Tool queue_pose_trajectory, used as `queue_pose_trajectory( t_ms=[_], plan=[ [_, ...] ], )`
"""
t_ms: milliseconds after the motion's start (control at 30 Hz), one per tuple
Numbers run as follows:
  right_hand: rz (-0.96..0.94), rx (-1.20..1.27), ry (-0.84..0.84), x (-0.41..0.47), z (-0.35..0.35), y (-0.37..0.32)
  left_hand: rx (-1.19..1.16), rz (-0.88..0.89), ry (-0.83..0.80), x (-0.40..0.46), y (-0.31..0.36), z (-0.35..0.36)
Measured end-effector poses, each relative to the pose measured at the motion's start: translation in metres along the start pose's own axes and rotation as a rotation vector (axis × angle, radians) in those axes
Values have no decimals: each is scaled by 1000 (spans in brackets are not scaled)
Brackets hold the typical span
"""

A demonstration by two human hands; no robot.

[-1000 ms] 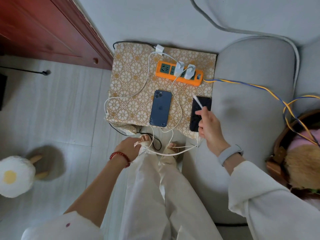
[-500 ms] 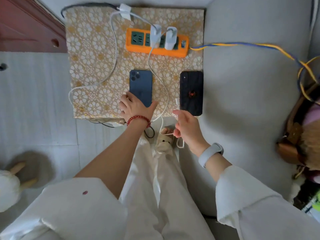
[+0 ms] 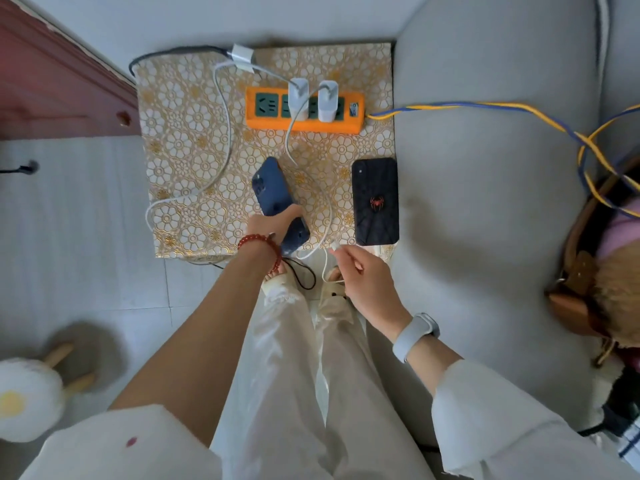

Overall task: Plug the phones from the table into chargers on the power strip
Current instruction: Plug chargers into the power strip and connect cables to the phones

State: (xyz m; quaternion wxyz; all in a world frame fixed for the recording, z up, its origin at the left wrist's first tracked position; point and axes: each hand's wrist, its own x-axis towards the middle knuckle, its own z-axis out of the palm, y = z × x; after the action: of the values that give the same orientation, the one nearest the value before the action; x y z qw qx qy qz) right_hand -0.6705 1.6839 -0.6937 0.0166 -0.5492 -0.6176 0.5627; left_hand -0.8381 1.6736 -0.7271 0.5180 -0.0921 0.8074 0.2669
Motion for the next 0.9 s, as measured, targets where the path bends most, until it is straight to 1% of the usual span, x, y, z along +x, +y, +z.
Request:
queue_pose_trajectory(
  t_ms=[67,100,167,300,433,600,700,800,900],
  plan=[
    [-79,-68,29,-6,0,-8,-211,-169,-96,-13,5,-7],
    [-115,-99,45,-9,1,-12,-287,-220,-138,-19,7,-11],
    [-178,-164,76,-12,2,-20,-365,-265,-194,-26,8,-16],
    [-227,-208,110,-13,5,-34,-384,-258,-217,-36,9,-22],
    [-244,-235,140,-16,6,-39,-463,-297,-247,-45,12,-24],
    [-256,-266,139,-19,9,-43,-473,-280,-214,-50,9,-27],
    [-262,-359,142,-19,10,-45,-471,-267,-189,-53,8,-28],
    [-267,-481,114,-18,12,-49,-425,-240,-124,-57,7,-27],
    [-254,-518,106,-18,14,-49,-402,-220,-104,-58,6,-28]
  ],
)
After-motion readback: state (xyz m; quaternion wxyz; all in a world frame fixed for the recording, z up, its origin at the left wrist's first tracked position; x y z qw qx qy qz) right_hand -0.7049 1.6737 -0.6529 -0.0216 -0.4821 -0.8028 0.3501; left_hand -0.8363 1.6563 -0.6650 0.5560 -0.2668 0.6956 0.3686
